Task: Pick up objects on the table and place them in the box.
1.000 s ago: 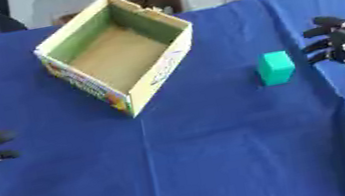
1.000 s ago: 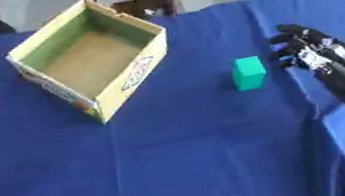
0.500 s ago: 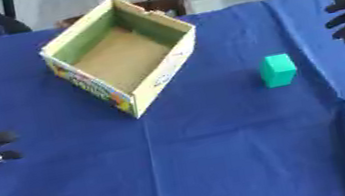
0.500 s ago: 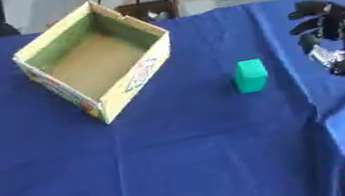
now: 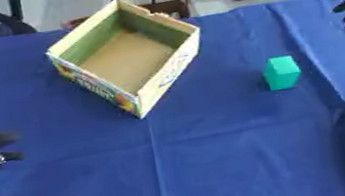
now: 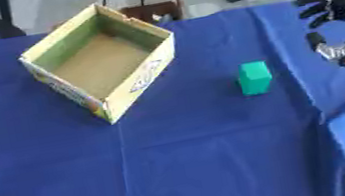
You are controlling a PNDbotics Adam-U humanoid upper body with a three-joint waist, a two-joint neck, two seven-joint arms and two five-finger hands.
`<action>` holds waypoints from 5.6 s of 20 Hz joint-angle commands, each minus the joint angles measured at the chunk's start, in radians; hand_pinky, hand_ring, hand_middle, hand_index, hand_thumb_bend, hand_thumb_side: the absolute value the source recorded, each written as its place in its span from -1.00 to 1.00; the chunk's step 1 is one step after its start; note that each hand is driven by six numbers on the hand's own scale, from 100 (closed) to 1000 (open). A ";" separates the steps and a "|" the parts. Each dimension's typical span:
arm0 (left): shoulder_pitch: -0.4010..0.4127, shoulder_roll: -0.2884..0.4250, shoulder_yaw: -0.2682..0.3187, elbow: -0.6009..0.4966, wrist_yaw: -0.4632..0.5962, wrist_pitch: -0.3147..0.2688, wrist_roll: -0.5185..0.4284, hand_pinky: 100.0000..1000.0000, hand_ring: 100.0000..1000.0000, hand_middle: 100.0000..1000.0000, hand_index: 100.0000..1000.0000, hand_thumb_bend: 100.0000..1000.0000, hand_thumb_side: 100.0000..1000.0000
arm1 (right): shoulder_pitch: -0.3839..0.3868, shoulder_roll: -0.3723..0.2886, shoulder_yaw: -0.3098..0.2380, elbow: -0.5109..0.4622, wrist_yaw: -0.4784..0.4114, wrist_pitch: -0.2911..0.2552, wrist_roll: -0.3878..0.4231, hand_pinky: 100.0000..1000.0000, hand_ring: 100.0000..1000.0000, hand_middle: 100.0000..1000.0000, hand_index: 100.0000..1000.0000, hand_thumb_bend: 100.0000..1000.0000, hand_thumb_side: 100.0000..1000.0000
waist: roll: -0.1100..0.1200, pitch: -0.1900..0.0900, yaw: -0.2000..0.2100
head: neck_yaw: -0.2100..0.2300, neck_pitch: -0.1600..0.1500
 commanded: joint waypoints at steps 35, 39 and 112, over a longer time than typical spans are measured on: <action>-0.015 0.035 -0.018 -0.008 -0.006 -0.003 -0.018 0.12 0.47 0.11 0.27 -0.39 1.00 | -0.265 0.062 0.107 0.364 0.561 -0.152 0.104 0.62 0.85 0.91 0.99 -0.60 -0.69 | -0.012 -0.018 0.050 | -0.041 0.016; -0.016 0.034 -0.019 -0.009 -0.005 -0.003 -0.019 0.12 0.47 0.11 0.27 -0.39 1.00 | -0.272 0.071 0.109 0.377 0.574 -0.154 0.103 0.61 0.84 0.91 0.99 -0.62 -0.69 | -0.012 -0.017 0.053 | -0.043 0.014; -0.013 0.032 -0.015 -0.008 -0.007 -0.001 -0.016 0.12 0.48 0.10 0.27 -0.38 1.00 | -0.270 0.089 0.144 0.330 0.584 -0.141 0.201 0.60 0.81 0.89 1.00 -0.71 -0.56 | -0.015 -0.020 0.045 | -0.044 0.016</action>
